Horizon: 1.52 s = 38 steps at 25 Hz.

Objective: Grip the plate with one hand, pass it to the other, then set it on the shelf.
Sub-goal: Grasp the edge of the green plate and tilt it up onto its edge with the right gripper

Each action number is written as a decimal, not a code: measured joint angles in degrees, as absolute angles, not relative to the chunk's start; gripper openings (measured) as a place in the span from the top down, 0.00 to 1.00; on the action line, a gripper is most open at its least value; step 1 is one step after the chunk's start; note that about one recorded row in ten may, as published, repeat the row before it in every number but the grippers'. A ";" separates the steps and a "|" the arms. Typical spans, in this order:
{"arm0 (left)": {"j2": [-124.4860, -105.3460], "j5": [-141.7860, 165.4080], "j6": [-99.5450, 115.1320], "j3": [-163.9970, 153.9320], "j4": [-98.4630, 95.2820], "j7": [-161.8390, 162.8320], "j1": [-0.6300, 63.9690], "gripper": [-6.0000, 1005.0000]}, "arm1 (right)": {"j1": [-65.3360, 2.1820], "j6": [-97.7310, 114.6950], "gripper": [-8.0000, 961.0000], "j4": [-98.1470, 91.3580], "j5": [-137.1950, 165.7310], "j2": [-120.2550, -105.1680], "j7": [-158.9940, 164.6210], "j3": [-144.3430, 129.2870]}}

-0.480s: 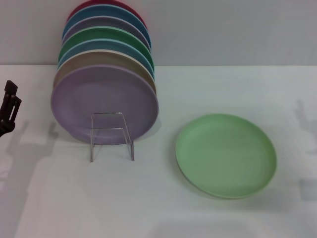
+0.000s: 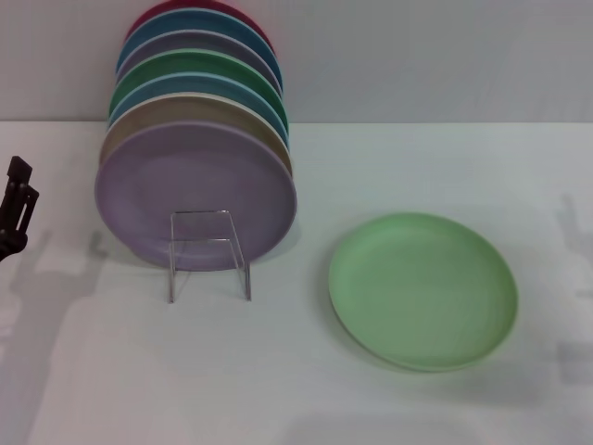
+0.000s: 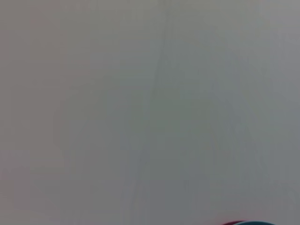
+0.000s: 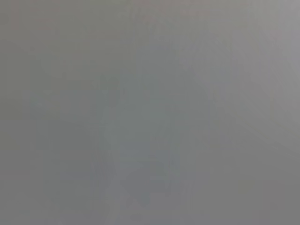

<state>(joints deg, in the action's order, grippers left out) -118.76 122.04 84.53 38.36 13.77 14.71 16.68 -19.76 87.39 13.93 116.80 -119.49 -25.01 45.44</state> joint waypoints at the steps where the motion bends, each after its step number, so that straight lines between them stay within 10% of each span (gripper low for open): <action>1: -118.76 121.96 84.58 38.39 13.79 14.71 16.57 0.29 | -19.58 87.32 0.26 14.31 116.79 -119.51 -25.01 45.44; 19: -118.67 121.83 84.94 38.74 13.39 14.23 15.25 0.29 | -16.60 58.12 0.28 41.28 113.32 -118.64 -42.63 50.53; 27: -118.56 121.77 85.10 38.85 12.76 14.23 15.41 0.29 | -12.01 33.12 0.29 59.72 113.94 -115.98 -44.16 56.45; 38: -118.56 121.97 85.17 38.85 12.65 14.22 16.51 0.29 | -9.82 -19.68 0.31 72.13 116.11 -118.87 -47.08 87.68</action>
<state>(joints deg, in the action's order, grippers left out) -118.56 121.97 85.17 38.85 12.65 14.22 16.51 -9.82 -19.68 72.13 116.11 -118.87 -47.08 87.68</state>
